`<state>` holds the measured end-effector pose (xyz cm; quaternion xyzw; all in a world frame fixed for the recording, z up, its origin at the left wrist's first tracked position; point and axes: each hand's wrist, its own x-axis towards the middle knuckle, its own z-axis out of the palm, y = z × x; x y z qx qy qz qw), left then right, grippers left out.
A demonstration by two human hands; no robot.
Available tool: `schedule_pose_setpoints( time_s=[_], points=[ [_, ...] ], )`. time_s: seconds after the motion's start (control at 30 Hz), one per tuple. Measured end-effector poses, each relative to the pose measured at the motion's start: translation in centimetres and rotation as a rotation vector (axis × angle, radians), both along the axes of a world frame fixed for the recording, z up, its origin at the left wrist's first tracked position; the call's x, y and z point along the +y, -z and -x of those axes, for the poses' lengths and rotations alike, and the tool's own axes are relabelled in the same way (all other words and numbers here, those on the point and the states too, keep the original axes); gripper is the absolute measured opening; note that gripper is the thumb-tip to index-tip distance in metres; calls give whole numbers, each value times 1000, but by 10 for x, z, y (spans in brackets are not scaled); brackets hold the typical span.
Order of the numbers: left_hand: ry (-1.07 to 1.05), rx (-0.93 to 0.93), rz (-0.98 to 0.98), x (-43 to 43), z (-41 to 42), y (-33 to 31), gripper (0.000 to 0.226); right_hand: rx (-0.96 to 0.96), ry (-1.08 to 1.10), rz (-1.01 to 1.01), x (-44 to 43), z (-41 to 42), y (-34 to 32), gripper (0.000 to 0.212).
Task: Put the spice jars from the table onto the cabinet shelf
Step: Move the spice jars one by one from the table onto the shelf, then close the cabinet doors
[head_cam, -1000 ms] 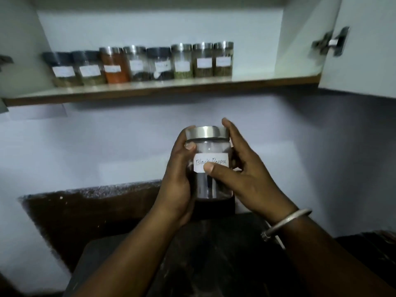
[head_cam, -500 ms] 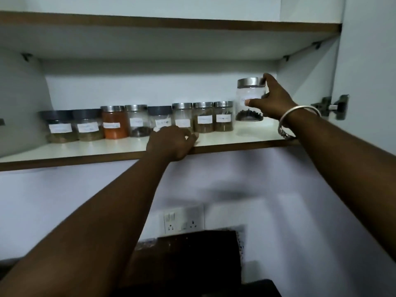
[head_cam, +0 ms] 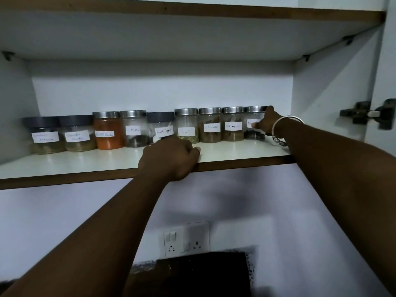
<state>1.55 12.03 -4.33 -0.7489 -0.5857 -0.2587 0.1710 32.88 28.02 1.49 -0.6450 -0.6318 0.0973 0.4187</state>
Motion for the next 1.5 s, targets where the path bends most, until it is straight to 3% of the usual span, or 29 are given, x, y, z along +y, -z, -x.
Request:
schedule_pose_setpoints(
  time_s=[0.17, 0.3, 0.4, 0.53, 0.63, 0.73, 0.83, 0.9, 0.97, 1.07, 1.17, 1.37, 1.5],
  points=[
    [-16, 16, -30, 5, 0, 2, 53, -7, -19, 21, -3, -1, 1, 80],
    [-14, -5, -28, 4, 2, 2, 49, -41, 28, 122, -11, 2, 1, 100],
    [-5, -22, -31, 2, 1, 1, 47, -198, 42, 239, -26, -6, -3, 72],
    [-1, -32, -39, -1, 1, 1, 48, -434, 28, 339, -49, -5, -7, 53],
    [-2, -40, -32, -7, 1, -1, 43, -464, -56, 334, -76, 14, -5, 45],
    [42, -60, -24, -16, -2, -2, 39, -446, -214, 292, -116, 51, 3, 64],
    [241, -301, 22, -39, 1, 0, 36, -513, -262, 119, -162, 93, 22, 71],
    [377, -552, 41, -63, 7, 4, 30, -387, -254, -28, -193, 115, 35, 71],
    [456, -717, -11, -91, 15, 10, 30, -137, -315, -162, -225, 136, 49, 67],
    [496, -787, -183, -147, 34, 25, 35, 180, -535, -352, -276, 176, 69, 51],
    [503, -848, -357, -211, 60, 32, 42, 400, -830, -458, -328, 224, 85, 52],
    [340, -715, -560, -338, 120, 23, 45, 600, -1240, -476, -423, 323, 85, 83],
    [135, -521, -743, -416, 164, 19, 43, 637, -1444, -416, -477, 384, 75, 70]
  ],
)
